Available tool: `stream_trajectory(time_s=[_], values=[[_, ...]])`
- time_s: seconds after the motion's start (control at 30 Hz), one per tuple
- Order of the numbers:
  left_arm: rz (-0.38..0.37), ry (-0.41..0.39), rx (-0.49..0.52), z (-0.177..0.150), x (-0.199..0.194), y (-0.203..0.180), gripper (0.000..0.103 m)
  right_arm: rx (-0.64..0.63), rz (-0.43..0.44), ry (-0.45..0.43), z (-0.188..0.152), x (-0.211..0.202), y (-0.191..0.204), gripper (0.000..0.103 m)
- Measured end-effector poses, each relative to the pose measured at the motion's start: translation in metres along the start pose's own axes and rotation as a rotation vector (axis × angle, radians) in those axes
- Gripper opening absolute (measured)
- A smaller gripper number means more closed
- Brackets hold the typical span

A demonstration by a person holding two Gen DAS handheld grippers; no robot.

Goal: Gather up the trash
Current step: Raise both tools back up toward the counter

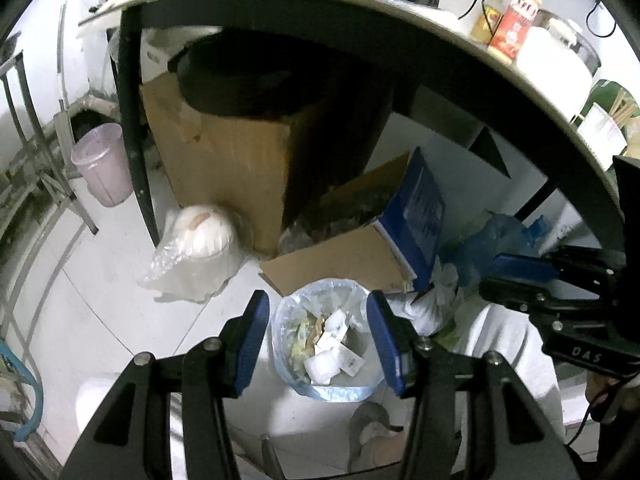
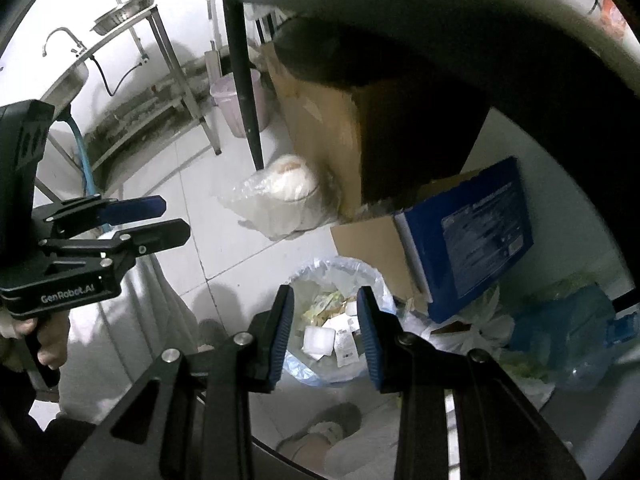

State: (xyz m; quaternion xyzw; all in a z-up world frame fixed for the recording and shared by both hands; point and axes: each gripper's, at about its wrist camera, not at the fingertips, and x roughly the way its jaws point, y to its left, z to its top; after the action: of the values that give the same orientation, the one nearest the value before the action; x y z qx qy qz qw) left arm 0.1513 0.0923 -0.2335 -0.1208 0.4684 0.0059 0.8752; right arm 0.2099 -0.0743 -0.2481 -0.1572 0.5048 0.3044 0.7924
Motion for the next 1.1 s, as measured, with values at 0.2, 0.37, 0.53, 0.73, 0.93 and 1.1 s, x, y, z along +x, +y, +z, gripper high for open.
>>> stream_trajectory(time_s=[0.2, 0.37, 0.53, 0.73, 0.93, 1.1], values=[[0.001, -0.062, 0.013, 0.013, -0.028, -0.005, 0.050, -0.003, -0.006, -0.047, 0.008, -0.037, 0.006, 0.030], [-0.002, -0.111, 0.034, 0.028, -0.051, -0.011, 0.050, -0.016, -0.017, -0.085, 0.014, -0.063, 0.011, 0.030], [-0.014, -0.158, 0.054, 0.043, -0.073, -0.019, 0.050, -0.019, -0.028, -0.130, 0.023, -0.089, 0.014, 0.031], [-0.015, -0.205, 0.087, 0.059, -0.093, -0.031, 0.064, -0.002, -0.040, -0.195, 0.035, -0.118, 0.005, 0.050], [-0.004, -0.258, 0.106, 0.082, -0.113, -0.036, 0.070, 0.014, -0.049, -0.237, 0.049, -0.134, -0.007, 0.059], [0.000, -0.288, 0.114, 0.100, -0.123, -0.038, 0.076, 0.027, -0.058, -0.264, 0.068, -0.141, -0.015, 0.066]])
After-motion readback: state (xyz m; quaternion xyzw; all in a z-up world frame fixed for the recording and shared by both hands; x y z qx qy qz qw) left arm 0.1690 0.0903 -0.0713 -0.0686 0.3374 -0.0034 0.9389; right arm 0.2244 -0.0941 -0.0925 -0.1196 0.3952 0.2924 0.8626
